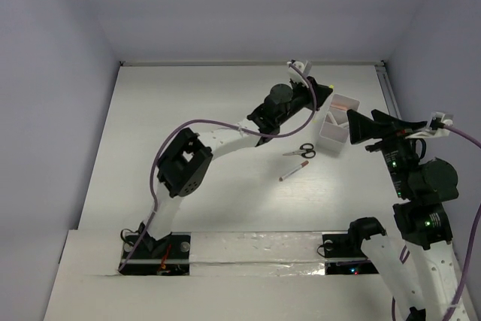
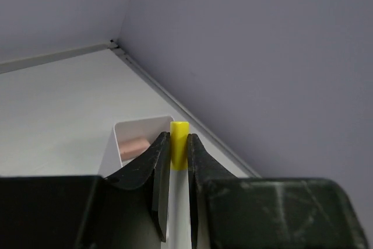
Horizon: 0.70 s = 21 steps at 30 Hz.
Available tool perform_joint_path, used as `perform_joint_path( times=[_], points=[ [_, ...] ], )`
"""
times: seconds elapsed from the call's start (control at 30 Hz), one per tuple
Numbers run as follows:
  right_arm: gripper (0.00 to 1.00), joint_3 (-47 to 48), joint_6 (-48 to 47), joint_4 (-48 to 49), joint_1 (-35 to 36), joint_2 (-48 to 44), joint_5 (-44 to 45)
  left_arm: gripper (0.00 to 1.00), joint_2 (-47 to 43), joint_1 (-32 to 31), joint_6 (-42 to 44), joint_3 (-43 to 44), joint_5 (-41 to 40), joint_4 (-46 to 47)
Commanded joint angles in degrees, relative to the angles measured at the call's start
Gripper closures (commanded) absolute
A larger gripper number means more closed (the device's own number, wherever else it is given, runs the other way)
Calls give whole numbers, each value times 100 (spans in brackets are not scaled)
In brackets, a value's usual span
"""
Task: Sort the stationery into containers
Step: Place the pen in the storage box.
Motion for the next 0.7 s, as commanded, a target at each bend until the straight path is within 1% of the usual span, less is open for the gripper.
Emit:
perform_joint_path(
  times=[0.0, 0.03, 0.07, 0.13, 0.17, 0.2, 0.3, 0.5, 0.67],
  points=[
    [0, 159, 156, 532, -41, 99, -238, 100, 562, -21, -402, 849, 310, 748],
    [0, 159, 173, 576, -41, 117, -282, 100, 720, -20, -429, 1062, 310, 766],
    [0, 159, 191, 585, -41, 143, -361, 100, 1035, -20, -455, 1525, 336, 792],
    [0, 150, 191, 611, -41, 196, -414, 100, 1379, -20, -516, 2019, 380, 775],
    [0, 150, 174, 620, -41, 213, -423, 100, 1712, -20, -543, 2274, 407, 775],
    [0, 133, 165, 611, -41, 214, -441, 100, 1863, -20, -578, 2720, 442, 749],
    [0, 97, 112, 620, -41, 214, -441, 100, 2443, -20, -675, 3469, 477, 695],
    [0, 80, -107, 594, -41, 179, -459, 100, 3287, 33, -841, 4410, 547, 932],
    [0, -61, -134, 734, -41, 99, -467, 100, 3762, 85, -842, 4878, 618, 1135]
  ],
)
